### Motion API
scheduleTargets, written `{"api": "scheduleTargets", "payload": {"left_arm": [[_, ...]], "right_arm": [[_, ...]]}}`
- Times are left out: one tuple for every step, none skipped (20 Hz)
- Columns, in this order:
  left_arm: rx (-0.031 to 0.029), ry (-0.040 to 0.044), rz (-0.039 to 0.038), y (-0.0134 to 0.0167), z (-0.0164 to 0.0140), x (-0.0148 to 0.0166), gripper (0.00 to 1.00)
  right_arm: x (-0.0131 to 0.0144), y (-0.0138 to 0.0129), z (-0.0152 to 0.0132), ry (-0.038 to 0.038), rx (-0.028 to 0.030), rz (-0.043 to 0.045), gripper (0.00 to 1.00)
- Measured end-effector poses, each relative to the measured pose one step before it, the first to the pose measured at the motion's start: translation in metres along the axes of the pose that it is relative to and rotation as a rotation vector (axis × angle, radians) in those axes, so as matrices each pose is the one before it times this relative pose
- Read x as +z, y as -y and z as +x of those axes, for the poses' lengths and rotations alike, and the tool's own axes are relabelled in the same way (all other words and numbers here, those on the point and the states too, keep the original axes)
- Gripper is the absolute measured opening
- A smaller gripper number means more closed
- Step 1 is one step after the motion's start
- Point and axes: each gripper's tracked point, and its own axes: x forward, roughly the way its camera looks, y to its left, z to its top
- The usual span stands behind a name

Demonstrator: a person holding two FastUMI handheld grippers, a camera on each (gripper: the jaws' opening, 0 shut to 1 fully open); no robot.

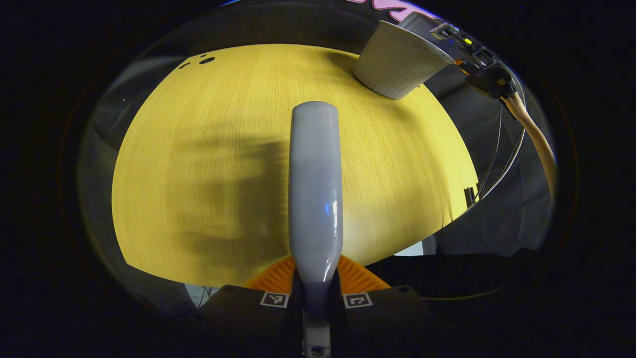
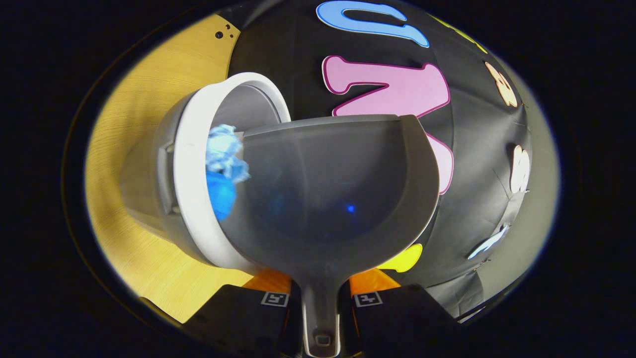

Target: Pick up the small broom and dustpan from the desktop, sweep the trash into the dustpan with the broom, and then empty the trash into the garbage bin.

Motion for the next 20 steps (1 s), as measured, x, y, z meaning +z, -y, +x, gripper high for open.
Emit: {"api": "scheduleTargets", "payload": {"left_arm": [[0.00604, 0.00271, 0.00791, -0.00103, -0.00016, 0.00029, 0.25], [0.01118, 0.01635, -0.00183, -0.00144, -0.00030, 0.00149, 0.25], [0.01163, 0.01606, -0.00076, 0.00156, 0.00269, -0.00099, 0.25], [0.01135, 0.01381, 0.00034, -0.00019, 0.00180, -0.00049, 0.25], [0.01114, 0.01831, -0.00617, 0.00183, 0.00309, -0.00076, 0.25], [-0.00614, 0.00395, -0.02001, 0.00184, -0.00237, 0.00022, 0.25], [0.00313, 0.01092, -0.00475, 0.00122, -0.00060, 0.00014, 0.29], [0.00566, 0.00376, 0.00213, -0.00091, 0.00148, -0.00074, 0.29], [0.00607, 0.00447, 0.00849, -0.00059, 0.00064, 0.00087, 0.25], [0.00396, 0.00122, 0.00800, -0.00206, 0.00077, -0.00057, 0.25], [0.00330, 0.00358, 0.00025, -0.00161, 0.00061, 0.00114, 0.25], [0.00834, 0.00519, -0.00320, 0.00071, 0.00121, -0.00027, 0.25], [0.01233, 0.00826, -0.00315, 0.00002, 0.00086, 0.00083, 0.29], [0.00800, 0.00981, -0.00284, 0.00242, 0.00241, -0.00168, 0.25], [0.00765, 0.00927, -0.00033, -0.00028, 0.00007, -0.00008, 0.25], [0.00818, 0.01060, 0.00473, -0.00019, -0.00143, -0.00068, 0.25], [0.00959, 0.00863, 0.00883, -0.00173, -0.00008, 0.00004, 0.25], [0.01002, 0.00925, 0.00671, -0.00166, 0.00252, 0.00069, 0.25], [0.01006, 0.01318, 0.00372, -0.00127, 0.00121, 0.00073, 0.22], [0.01431, 0.01600, -0.00167, -0.00044, 0.00367, -0.00040, 0.25]], "right_arm": [[-0.00312, 0.00112, -0.00289, -0.02862, 0.00485, 0.00633, 0.33], [-0.00331, 0.00068, -0.00304, -0.01231, 0.00238, 0.03515, 0.33], [-0.00084, 0.00064, -0.00202, -0.00014, 0.00325, 0.03251, 0.33], [-0.00204, 0.00687, -0.00176, -0.00430, 0.00036, 0.02703, 0.33], [-0.00157, 0.00713, -0.00631, -0.01150, 0.00394, 0.05441, 0.33], [0.00039, 0.01130, -0.00902, -0.01613, 0.02244, 0.09386, 0.33], [0.00370, 0.01132, -0.00980, -0.00127, 0.00825, 0.08507, 0.37], [0.00593, 0.00939, -0.00882, 0.00792, -0.00005, 0.06614, 0.33], [0.00438, 0.00557, -0.00674, 0.00184, 0.00692, 0.04465, 0.33], [0.00422, 0.00389, -0.00797, 0.00272, 0.00966, 0.04391, 0.33], [0.00217, 0.00142, -0.00931, -0.00439, 0.01862, 0.04707, 0.33], [0.00202, -0.00169, -0.01178, -0.00654, 0.02882, 0.06214, 0.33], [0.00345, -0.00340, -0.01178, -0.00061, 0.03355, 0.06837, 0.33], [0.00245, -0.00477, -0.01249, -0.00064, 0.02428, 0.05858, 0.33], [0.00204, -0.00215, -0.01055, 0.00023, 0.01748, 0.03657, 0.33], [0.00173, -0.00437, -0.01081, 0.00280, 0.01634, 0.02051, 0.33], [-0.00161, -0.00695, -0.01046, 0.00310, 0.02100, 0.01782, 0.33], [-0.00259, -0.00894, -0.01035, 0.00167, 0.02658, 0.02289, 0.33], [-0.00527, -0.01129, -0.01098, -0.00433, 0.03230, 0.02942, 0.37], [-0.00440, -0.01157, -0.00826, -0.01005, 0.03969, 0.03873, 0.33]]}}
